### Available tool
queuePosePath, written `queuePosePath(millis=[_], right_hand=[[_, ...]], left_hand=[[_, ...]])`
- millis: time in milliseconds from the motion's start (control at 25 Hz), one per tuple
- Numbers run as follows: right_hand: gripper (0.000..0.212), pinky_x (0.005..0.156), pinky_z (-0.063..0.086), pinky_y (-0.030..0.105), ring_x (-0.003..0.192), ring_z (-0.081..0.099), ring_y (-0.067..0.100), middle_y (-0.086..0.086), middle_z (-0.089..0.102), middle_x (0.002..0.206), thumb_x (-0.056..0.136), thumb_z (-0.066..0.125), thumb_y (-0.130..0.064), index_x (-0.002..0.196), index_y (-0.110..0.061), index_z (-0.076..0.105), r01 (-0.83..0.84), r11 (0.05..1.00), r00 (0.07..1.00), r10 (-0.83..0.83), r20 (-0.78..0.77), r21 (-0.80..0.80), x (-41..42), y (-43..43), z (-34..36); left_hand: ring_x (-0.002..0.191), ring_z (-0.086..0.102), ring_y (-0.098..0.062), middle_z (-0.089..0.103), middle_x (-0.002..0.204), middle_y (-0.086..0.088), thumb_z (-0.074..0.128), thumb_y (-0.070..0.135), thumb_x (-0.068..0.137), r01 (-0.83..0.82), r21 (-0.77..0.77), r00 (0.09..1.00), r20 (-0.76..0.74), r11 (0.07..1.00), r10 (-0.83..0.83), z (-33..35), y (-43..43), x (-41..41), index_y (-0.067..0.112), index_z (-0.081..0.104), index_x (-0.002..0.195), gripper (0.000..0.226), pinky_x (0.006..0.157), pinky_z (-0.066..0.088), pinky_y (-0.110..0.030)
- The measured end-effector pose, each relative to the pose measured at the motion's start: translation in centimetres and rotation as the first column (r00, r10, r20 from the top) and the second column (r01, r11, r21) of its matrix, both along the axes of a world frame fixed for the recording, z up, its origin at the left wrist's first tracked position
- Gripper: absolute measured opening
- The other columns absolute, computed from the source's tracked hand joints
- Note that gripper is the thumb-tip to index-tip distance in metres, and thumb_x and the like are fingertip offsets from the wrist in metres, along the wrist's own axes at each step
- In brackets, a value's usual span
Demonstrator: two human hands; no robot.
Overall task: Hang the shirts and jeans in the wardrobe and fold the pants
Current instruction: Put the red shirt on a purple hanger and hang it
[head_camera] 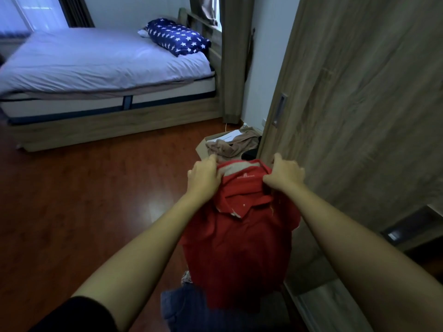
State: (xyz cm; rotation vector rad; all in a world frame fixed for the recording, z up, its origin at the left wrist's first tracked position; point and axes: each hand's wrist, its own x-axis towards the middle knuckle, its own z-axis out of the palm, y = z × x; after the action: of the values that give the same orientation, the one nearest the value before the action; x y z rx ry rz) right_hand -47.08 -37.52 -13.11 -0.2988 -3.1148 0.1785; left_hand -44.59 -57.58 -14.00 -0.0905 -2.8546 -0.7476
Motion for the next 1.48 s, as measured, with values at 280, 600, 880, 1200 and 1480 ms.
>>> queuePosePath(millis=[280, 600, 880, 1200, 1480], right_hand=[[0.037, 0.080, 0.040, 0.037, 0.105, 0.053, 0.038, 0.019, 0.050, 0.117, 0.080, 0.058, -0.006, 0.113, -0.006, 0.041, -0.162, 0.930, 0.957, 0.066, -0.283, -0.330, 4.2, 2.8, 2.3], [0.029, 0.082, 0.049, 0.035, 0.096, 0.063, 0.037, 0.017, 0.070, 0.101, 0.076, 0.051, -0.013, 0.094, -0.017, 0.074, -0.086, 0.996, 0.958, 0.089, -0.273, 0.020, 15.2, 10.3, 12.3], [0.018, 0.067, 0.044, 0.027, 0.080, 0.061, 0.022, 0.002, 0.069, 0.085, 0.073, 0.061, -0.033, 0.083, -0.022, 0.072, 0.171, 0.985, 0.879, -0.162, -0.448, -0.021, 24.4, 12.9, 27.0], [0.028, 0.061, 0.043, 0.021, 0.080, 0.065, 0.017, -0.001, 0.071, 0.081, 0.072, 0.051, -0.005, 0.069, -0.021, 0.074, 0.135, 0.976, 0.901, -0.193, -0.388, -0.172, 30.8, 17.9, 28.8], [0.032, 0.050, 0.042, 0.004, 0.056, 0.059, -0.001, -0.002, 0.070, 0.071, 0.074, 0.053, 0.002, 0.078, -0.018, 0.078, 0.319, 0.901, 0.720, -0.431, -0.544, -0.293, 38.2, 24.4, 29.4]], left_hand=[[0.092, 0.049, -0.012, 0.052, 0.100, -0.010, 0.053, 0.006, 0.092, 0.381, 0.223, 0.883, -0.377, 0.897, -0.282, 6.0, 3.0, 3.4, 0.003, 0.063, 0.112, 0.022, 0.083, 0.034, -0.015], [0.102, 0.056, -0.033, 0.060, 0.104, -0.016, 0.057, 0.010, 0.085, 0.275, 0.119, 0.909, -0.355, 0.954, -0.218, 13.4, 8.0, 7.2, 0.008, 0.066, 0.104, 0.022, 0.082, 0.043, -0.038], [0.098, 0.058, -0.038, 0.064, 0.103, -0.020, 0.051, 0.017, 0.084, 0.252, 0.121, 0.843, -0.516, 0.960, -0.156, 23.7, 12.4, 10.4, 0.007, 0.058, 0.099, 0.019, 0.079, 0.047, -0.042], [0.095, 0.057, -0.040, 0.061, 0.103, -0.020, 0.046, 0.013, 0.088, 0.313, 0.003, 0.755, -0.608, 0.950, -0.247, 24.9, 18.8, 13.5, 0.005, 0.057, 0.102, 0.020, 0.073, 0.044, -0.044], [0.088, 0.059, -0.036, 0.063, 0.088, -0.020, 0.050, 0.015, 0.082, 0.701, 0.015, 0.572, -0.609, 0.713, -0.549, 25.3, 27.5, 15.5, 0.001, 0.066, 0.091, 0.023, 0.074, 0.043, -0.038]])
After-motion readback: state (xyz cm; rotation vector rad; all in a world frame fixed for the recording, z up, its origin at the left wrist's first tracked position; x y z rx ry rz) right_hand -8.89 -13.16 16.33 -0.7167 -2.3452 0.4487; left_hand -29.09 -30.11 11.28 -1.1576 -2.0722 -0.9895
